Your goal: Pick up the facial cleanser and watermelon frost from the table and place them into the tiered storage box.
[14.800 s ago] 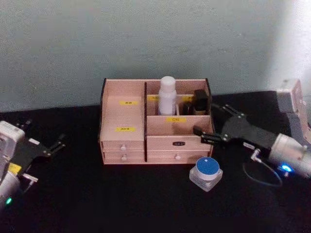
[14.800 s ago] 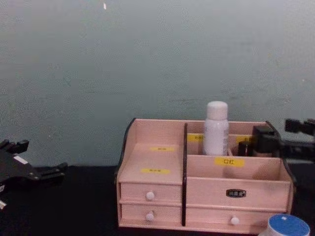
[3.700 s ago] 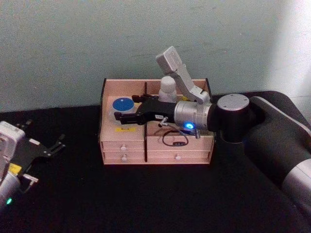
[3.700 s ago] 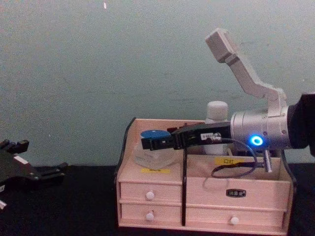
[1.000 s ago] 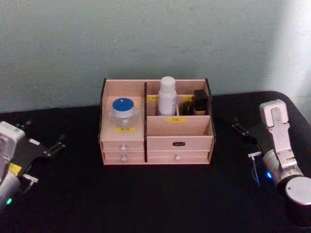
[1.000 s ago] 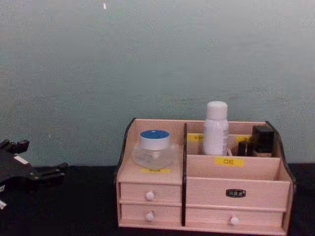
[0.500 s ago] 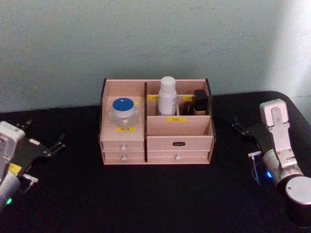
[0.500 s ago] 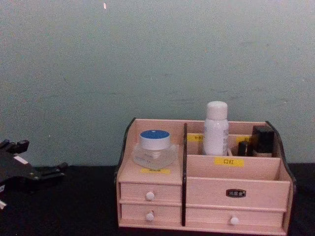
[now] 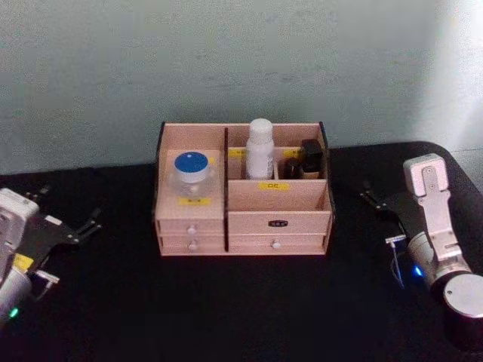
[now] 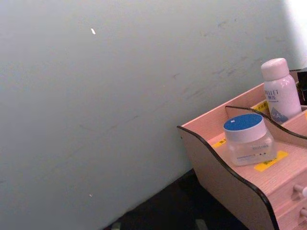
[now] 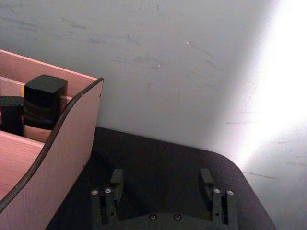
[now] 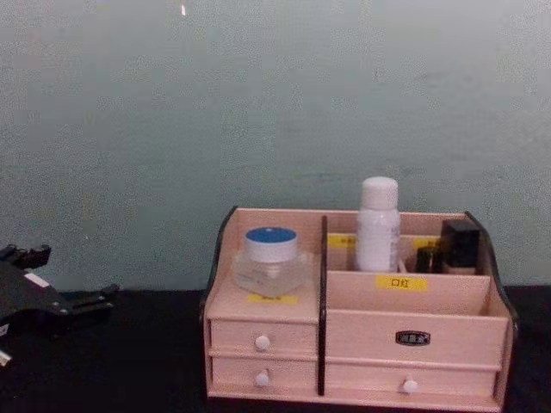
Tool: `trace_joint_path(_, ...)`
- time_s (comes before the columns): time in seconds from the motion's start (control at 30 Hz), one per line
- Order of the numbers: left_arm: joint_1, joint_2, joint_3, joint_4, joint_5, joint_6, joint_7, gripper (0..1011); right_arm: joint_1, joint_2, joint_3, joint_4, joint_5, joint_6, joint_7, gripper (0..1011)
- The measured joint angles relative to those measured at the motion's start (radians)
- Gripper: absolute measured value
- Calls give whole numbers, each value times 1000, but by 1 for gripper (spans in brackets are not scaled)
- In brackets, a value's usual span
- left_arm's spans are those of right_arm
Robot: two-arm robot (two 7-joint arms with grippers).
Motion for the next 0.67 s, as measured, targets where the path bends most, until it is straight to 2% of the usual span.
trace_joint_path(0.67, 0, 0, 0, 0, 0, 0, 0, 1001, 0, 0, 0, 0, 0, 0, 0, 1002)
